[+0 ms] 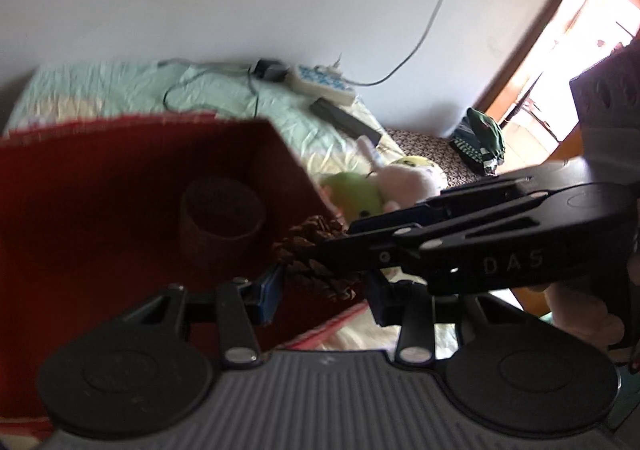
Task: Organize objects
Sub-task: 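Lift the pine cone with the right gripper over the red box, then lower the pine cone into the box and open the right gripper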
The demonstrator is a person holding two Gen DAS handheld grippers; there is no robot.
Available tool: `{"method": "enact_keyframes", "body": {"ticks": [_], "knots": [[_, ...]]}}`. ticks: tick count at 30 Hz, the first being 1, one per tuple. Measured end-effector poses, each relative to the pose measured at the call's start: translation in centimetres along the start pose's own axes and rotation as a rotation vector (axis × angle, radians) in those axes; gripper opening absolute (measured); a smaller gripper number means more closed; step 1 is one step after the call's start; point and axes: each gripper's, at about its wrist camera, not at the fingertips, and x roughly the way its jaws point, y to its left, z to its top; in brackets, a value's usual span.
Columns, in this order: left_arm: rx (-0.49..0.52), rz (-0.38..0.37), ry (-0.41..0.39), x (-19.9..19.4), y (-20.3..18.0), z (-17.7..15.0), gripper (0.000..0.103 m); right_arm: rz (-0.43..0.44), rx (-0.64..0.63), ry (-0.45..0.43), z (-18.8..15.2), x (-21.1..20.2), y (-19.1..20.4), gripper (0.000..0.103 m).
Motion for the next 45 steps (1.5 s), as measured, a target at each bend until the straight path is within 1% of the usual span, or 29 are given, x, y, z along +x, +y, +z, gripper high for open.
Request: {"method": "enact_keyframes", "body": {"ticks": [3, 6, 9, 11, 16, 19, 20, 21, 23, 28, 35, 40, 45], "knots": [[-0.035, -0.001, 0.014, 1.5, 0.5, -0.2, 0.042, -0.034, -0.065, 0.076, 0.6, 1.2, 0.4, 0.035], [-0.043, 0.008, 0.042, 2.8, 0.5, -0.6, 0.042, -0.056, -0.098, 0.108, 1.2, 1.8, 0.8, 0.036], [-0.046, 0.018, 0.052, 3.4, 0.8, -0.7, 0.042, -0.08, -0.13, 0.126, 1.6, 2.4, 1.0, 0.036], [-0.059, 0.008, 0.066, 3.6, 1.1, -0.7, 0.042, -0.084, -0.132, 0.135, 1.6, 2.6, 1.0, 0.036], [-0.053, 0.014, 0.089, 4.6, 1.5, -0.4, 0.044, -0.082, -0.123, 0.138, 1.8, 2.9, 0.6, 0.035], [-0.052, 0.025, 0.105, 5.3, 1.7, 0.0, 0.049, -0.077, -0.111, 0.129, 1.9, 2.8, 0.6, 0.038], [-0.053, 0.024, 0.107, 5.3, 1.7, 0.0, 0.052, -0.076, -0.108, 0.125, 1.9, 2.8, 0.6, 0.038], [-0.054, 0.026, 0.112, 5.5, 1.9, 0.0, 0.056, -0.077, -0.104, 0.121, 2.0, 2.7, 0.6, 0.038], [-0.059, 0.035, 0.119, 5.8, 2.1, 0.2, 0.06, -0.076, -0.09, 0.109, 2.0, 2.6, 0.6, 0.038], [-0.077, 0.027, 0.124, 6.1, 2.6, 0.2, 0.061, -0.07, -0.045, 0.053, 1.7, 2.0, 0.1, 0.037], [-0.057, 0.04, 0.119, 5.6, 2.4, 0.1, 0.06, -0.051, 0.036, -0.041, 0.8, 1.2, -0.6, 0.036], [-0.042, 0.087, 0.106, 4.4, 2.1, 0.0, 0.06, -0.042, 0.086, -0.089, -0.1, 0.6, -0.8, 0.036], [0.002, 0.189, 0.084, 2.8, 1.3, 0.2, 0.06, -0.039, 0.143, -0.141, -1.3, 0.1, -0.7, 0.036]]}}
